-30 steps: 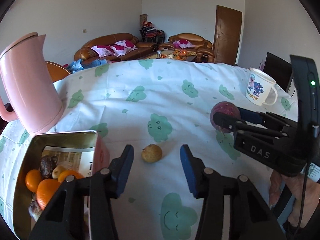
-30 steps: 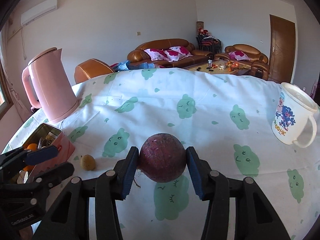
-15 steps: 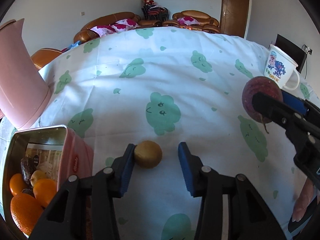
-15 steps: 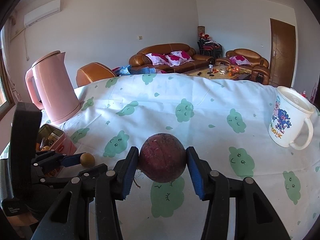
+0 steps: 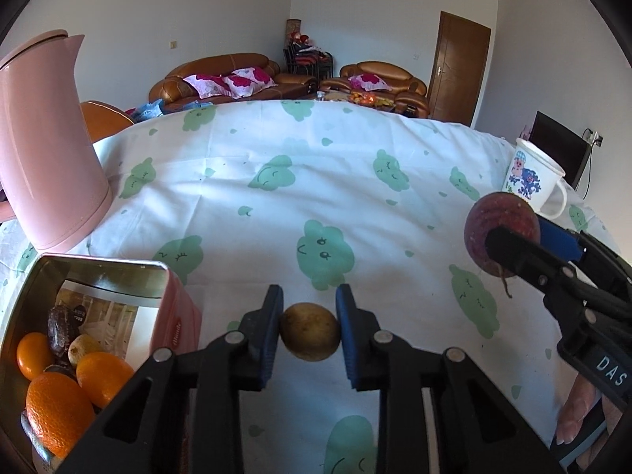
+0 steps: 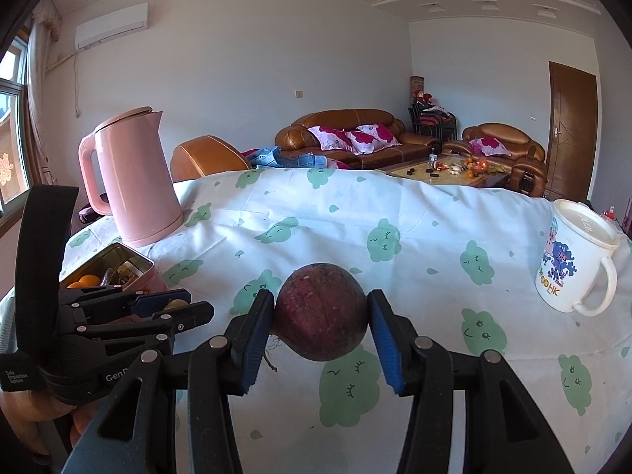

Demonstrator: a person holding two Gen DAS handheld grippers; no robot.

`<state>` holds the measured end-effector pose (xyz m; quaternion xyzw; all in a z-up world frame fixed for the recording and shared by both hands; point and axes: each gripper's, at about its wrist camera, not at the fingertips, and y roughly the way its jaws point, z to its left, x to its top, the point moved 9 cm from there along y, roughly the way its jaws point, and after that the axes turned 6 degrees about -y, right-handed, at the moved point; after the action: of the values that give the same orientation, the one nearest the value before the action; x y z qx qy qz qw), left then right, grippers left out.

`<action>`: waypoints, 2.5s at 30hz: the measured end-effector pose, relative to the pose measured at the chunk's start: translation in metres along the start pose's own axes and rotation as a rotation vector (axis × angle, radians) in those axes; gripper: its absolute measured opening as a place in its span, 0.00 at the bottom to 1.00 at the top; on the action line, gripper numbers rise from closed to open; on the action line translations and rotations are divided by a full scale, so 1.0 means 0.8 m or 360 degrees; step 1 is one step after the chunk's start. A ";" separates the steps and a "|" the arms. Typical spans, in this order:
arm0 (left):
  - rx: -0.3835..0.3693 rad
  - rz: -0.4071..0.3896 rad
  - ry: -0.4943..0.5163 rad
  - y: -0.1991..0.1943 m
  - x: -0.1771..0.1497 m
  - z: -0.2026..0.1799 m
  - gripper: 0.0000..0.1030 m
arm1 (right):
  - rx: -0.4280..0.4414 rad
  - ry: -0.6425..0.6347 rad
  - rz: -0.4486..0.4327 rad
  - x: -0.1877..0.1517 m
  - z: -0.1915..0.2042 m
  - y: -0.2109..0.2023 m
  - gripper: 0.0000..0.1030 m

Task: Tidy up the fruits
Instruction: 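Lift the purple-red fruit with the right tool while the left lifts the brown fruit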

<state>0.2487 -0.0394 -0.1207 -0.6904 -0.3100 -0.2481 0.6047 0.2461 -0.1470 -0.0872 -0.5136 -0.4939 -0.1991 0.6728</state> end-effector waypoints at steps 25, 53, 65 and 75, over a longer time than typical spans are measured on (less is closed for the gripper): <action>-0.0036 -0.0203 0.0052 -0.037 0.006 -0.009 0.28 | -0.0010 -0.0107 -0.0161 0.007 0.022 -0.031 0.49; -0.0049 -0.0397 0.0169 -0.095 -0.012 -0.018 0.28 | -0.0045 -0.0132 -0.0231 0.001 0.039 -0.062 0.49; -0.0071 -0.0431 0.0115 -0.116 -0.016 0.006 0.28 | -0.0014 -0.0127 -0.0204 -0.002 0.062 -0.063 0.49; -0.0062 -0.0472 0.0107 -0.134 -0.015 0.016 0.28 | 0.0027 -0.0152 -0.0227 0.007 0.088 -0.073 0.49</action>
<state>0.1620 -0.0199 -0.0584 -0.6400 -0.3834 -0.3637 0.5578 0.1713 -0.1064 -0.0544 -0.4802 -0.5625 -0.2175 0.6369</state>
